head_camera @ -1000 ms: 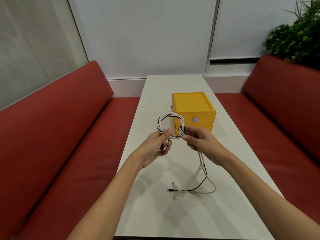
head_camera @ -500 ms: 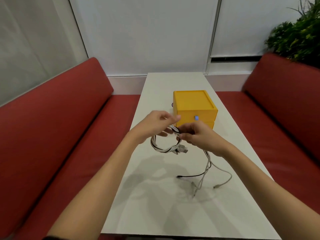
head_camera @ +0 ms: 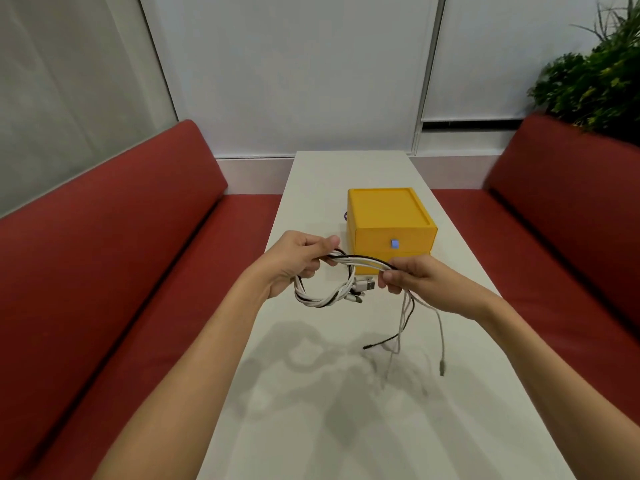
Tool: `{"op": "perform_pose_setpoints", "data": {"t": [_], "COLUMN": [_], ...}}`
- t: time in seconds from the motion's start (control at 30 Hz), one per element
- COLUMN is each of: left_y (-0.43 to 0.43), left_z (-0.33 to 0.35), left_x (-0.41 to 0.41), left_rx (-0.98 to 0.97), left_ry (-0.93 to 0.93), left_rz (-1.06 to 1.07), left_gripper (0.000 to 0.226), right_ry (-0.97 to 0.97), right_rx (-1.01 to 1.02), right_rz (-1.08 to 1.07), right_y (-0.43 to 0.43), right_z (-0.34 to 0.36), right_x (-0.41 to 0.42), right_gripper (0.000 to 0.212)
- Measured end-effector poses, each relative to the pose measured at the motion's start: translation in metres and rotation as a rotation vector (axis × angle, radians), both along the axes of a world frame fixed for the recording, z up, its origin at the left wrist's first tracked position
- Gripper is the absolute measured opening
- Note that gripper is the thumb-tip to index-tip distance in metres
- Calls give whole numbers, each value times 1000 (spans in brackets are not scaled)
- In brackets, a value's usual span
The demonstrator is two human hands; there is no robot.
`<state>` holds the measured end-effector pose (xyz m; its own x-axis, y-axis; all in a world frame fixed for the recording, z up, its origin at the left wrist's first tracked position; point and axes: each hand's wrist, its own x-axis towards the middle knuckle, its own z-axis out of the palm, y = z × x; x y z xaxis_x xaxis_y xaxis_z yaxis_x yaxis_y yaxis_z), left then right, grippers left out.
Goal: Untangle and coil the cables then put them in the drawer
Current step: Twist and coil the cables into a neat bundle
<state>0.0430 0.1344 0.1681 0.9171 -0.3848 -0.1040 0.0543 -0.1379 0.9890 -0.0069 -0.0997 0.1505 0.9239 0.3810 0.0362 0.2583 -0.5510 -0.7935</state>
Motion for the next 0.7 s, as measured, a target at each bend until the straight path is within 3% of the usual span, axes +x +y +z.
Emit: {"op": "perform_pose_setpoints", "data": {"t": [0.27,0.37,0.5,0.63,0.7], "left_y": [1,-5,-18,-24,-23], "left_z": [4,5,3,-3,-10], "left_x": [-2,-4,-7,1,4], "left_rx": [-188,-312,-438,-553,-500], "left_ry": [28,72,117,107,15], "left_rz": [-76,-89,-114,112,279], "left_gripper": [29,33,33,30,27], "right_ry": [-15,134,271,311,243], "right_rx": [204,393,788,1008,871], "right_rz": [73,64,8,-68,-139], "right_y": [2,9,34,71,82], "right_z": [-10,-24,-40,-53,-59], "right_x": [7,10,12,0,-8], "right_gripper": [20,22,17,23,18]}}
